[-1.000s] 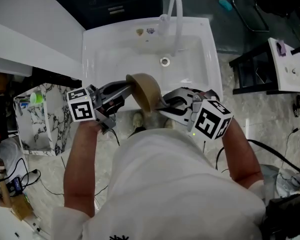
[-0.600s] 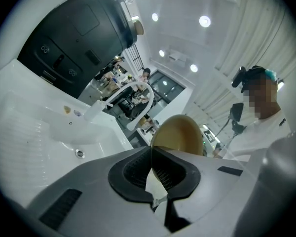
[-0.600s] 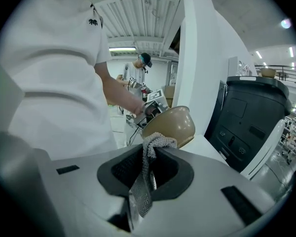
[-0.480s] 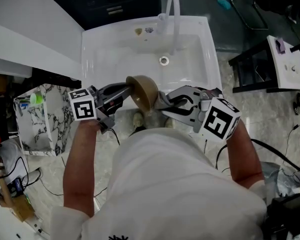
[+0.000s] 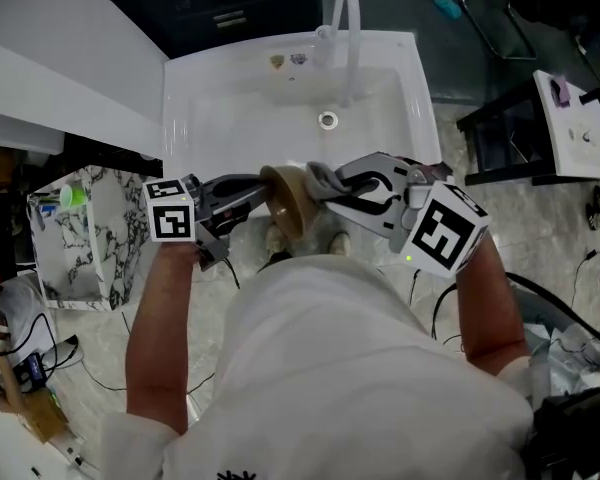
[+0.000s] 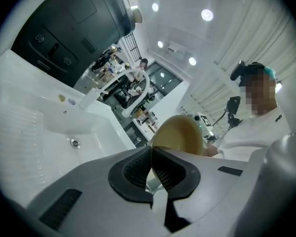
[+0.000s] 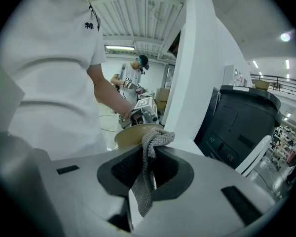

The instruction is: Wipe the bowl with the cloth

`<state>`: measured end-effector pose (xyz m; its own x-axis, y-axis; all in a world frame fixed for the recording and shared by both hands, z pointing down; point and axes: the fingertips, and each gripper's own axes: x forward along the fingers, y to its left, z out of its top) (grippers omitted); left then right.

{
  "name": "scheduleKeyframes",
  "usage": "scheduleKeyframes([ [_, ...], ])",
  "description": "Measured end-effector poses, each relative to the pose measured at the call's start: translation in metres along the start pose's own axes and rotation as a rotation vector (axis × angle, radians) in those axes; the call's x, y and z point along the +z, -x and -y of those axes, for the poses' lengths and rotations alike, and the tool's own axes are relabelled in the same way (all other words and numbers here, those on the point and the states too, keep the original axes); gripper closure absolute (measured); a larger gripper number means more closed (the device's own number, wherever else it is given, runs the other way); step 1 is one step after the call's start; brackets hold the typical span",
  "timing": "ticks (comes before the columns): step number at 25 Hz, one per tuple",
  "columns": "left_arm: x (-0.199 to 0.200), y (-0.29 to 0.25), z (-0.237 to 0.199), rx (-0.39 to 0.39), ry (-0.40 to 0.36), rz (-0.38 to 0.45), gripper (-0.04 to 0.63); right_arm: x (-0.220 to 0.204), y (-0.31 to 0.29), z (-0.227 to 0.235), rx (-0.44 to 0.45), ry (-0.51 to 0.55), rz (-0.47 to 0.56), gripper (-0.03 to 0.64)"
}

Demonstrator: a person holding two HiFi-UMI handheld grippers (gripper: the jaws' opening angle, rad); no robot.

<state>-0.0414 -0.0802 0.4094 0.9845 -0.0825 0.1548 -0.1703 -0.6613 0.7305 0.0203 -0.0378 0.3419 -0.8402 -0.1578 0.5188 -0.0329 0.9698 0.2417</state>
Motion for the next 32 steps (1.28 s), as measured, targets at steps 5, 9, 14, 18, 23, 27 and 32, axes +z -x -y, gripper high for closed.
scheduleKeyframes([
  [5, -0.007, -0.006, 0.017, -0.065, -0.026, -0.038, 0.577, 0.006, -0.002, 0.009, -0.019, 0.027, 0.011, 0.571],
  [9, -0.007, -0.015, 0.038, -0.142, -0.061, -0.041, 0.577, 0.007, -0.003, 0.015, -0.025, 0.044, 0.013, 0.571],
  [14, -0.003, -0.019, 0.058, -0.226, -0.096, -0.041, 0.577, 0.007, -0.006, 0.013, -0.026, 0.097, 0.015, 0.571],
  [18, 0.006, -0.019, 0.069, -0.273, -0.105, -0.013, 0.577, 0.006, -0.010, 0.013, -0.016, 0.104, 0.024, 0.571],
  [23, 0.019, -0.018, 0.071, -0.287, -0.096, 0.038, 0.577, -0.001, -0.017, 0.009, 0.004, 0.090, 0.015, 0.571],
  [27, 0.024, -0.016, 0.067, -0.275, -0.088, 0.064, 0.577, -0.006, -0.024, 0.001, 0.026, 0.077, 0.009, 0.572],
  [32, 0.034, -0.011, 0.058, -0.259, -0.068, 0.116, 0.577, -0.014, -0.033, -0.010, 0.060, 0.056, 0.001, 0.571],
])
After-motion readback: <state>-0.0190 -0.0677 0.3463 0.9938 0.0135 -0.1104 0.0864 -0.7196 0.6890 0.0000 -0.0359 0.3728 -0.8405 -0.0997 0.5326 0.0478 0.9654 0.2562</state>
